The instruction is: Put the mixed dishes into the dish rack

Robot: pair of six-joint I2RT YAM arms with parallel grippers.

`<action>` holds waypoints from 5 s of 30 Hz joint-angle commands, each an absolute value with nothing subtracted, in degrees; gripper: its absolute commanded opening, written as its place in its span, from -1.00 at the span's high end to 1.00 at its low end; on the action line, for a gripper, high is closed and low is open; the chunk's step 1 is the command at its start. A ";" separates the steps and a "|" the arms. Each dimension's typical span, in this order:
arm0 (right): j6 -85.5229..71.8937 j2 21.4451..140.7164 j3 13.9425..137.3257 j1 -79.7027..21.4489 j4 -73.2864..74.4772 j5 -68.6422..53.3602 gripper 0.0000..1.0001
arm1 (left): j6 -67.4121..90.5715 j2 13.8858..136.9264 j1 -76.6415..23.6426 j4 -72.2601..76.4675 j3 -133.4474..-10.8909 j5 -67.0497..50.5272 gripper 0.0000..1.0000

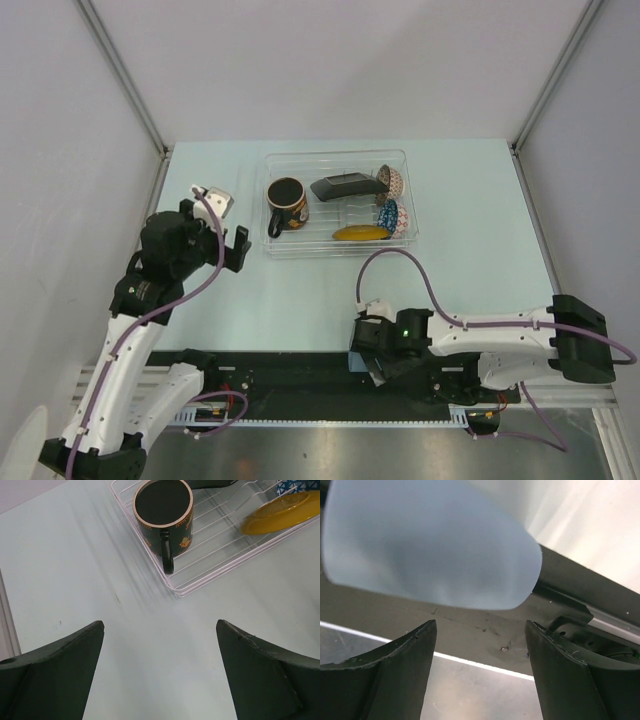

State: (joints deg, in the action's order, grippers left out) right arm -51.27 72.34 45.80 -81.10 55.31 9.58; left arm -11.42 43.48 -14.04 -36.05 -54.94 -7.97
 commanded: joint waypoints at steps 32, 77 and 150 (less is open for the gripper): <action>-36.66 78.41 59.59 -66.69 46.68 7.70 -0.87 | -18.45 45.88 -27.25 -51.24 -58.37 -32.44 -0.99; -51.58 75.76 47.12 -61.78 0.62 -48.34 -0.79 | -28.91 46.15 -11.60 -53.79 -66.00 -21.36 -0.99; -75.59 78.50 51.06 -48.26 -45.70 -46.23 1.00 | 4.38 44.73 -11.60 -41.50 -79.72 -27.93 -0.99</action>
